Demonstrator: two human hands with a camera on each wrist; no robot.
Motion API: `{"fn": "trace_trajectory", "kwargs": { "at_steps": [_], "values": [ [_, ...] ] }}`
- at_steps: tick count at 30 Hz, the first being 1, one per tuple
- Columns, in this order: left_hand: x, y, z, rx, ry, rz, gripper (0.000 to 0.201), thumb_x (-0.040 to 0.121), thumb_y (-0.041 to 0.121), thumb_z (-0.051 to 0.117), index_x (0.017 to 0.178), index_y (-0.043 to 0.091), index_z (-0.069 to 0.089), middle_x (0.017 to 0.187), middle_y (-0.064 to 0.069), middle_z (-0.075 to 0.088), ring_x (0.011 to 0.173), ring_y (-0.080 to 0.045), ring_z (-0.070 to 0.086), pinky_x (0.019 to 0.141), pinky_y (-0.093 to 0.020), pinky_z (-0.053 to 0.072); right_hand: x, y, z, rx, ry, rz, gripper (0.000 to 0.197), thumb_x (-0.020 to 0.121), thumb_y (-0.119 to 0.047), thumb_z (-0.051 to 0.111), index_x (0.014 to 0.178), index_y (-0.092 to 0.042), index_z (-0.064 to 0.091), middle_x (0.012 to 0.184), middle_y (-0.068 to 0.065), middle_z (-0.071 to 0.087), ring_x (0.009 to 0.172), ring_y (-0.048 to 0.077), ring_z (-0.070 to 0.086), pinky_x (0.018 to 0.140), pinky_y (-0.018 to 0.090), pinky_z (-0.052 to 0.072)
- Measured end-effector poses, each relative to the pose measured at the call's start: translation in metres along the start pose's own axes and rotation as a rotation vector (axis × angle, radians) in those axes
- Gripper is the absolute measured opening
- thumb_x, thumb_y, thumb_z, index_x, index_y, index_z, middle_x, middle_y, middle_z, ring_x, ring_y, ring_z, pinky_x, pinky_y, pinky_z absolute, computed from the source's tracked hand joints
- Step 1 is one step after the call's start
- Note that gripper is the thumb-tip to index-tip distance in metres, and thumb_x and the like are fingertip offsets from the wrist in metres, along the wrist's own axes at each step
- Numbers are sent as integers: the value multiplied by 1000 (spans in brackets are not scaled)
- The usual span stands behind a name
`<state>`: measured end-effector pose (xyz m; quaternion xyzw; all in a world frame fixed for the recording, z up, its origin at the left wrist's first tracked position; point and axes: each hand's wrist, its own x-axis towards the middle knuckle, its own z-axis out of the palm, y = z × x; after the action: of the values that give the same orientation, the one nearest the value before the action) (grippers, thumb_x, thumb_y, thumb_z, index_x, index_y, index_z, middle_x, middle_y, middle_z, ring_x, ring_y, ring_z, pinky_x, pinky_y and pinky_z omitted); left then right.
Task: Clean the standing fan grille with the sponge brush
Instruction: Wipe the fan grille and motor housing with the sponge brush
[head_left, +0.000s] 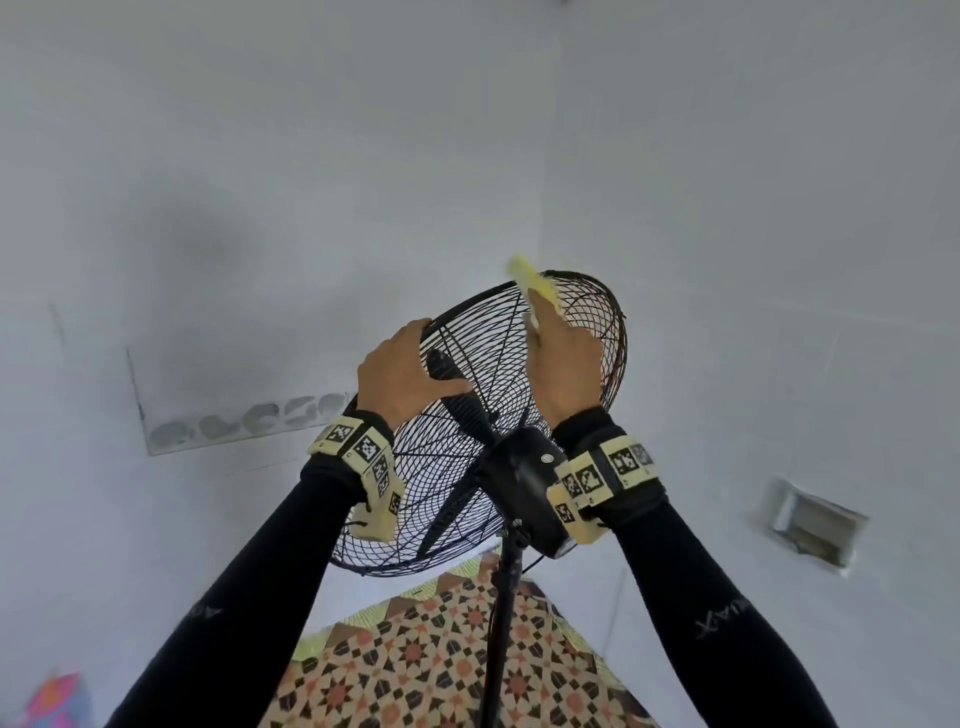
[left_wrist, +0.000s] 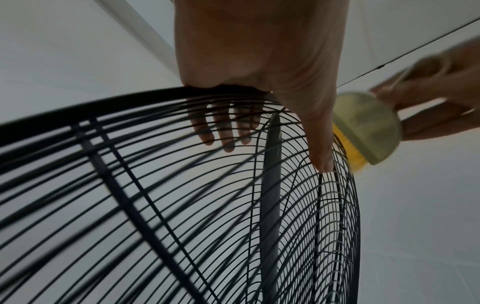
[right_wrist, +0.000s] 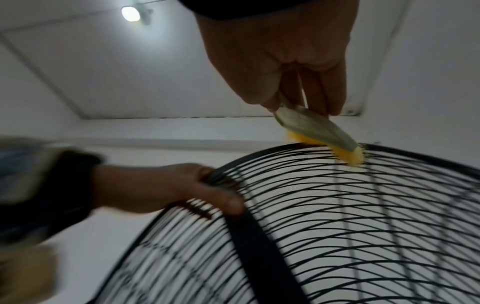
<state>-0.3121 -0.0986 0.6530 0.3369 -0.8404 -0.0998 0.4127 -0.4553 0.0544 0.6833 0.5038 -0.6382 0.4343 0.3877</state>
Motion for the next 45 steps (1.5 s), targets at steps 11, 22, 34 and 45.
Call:
{"fn": "trace_trajectory", "kwargs": {
  "at_steps": [11, 22, 34, 45],
  "values": [
    [-8, 8, -4, -30, 28, 17, 105, 62, 71, 87, 148, 25, 47, 139, 5, 64, 124, -21, 62, 102, -42, 49, 10, 15, -13, 196, 90, 129, 36, 103, -9, 53, 138, -7, 59, 114, 15, 72, 91, 29, 68, 84, 38, 57],
    [-16, 10, -5, -27, 26, -10, 103, 64, 70, 86, 148, 26, 45, 141, 5, 62, 127, -22, 60, 105, -45, 48, -8, 10, -21, 247, 50, 166, 38, 98, -12, 63, 136, -13, 62, 101, 9, 75, 73, 19, 64, 67, 5, 41],
    [-20, 11, -6, -31, 29, -28, 101, 64, 73, 84, 146, 27, 47, 139, 6, 63, 125, -21, 61, 104, -46, 50, -27, 1, -24, 271, -37, 77, 32, 99, -15, 63, 131, -15, 62, 92, 2, 75, 64, 15, 65, 59, 12, 48],
    [-19, 9, -5, -22, 33, -26, 102, 64, 74, 84, 146, 27, 47, 138, 5, 64, 123, -23, 62, 102, -46, 51, -64, -2, 1, 389, -4, 37, 30, 92, -14, 74, 122, -13, 72, 96, 1, 71, 75, 9, 59, 66, 15, 47]
  ]
}}
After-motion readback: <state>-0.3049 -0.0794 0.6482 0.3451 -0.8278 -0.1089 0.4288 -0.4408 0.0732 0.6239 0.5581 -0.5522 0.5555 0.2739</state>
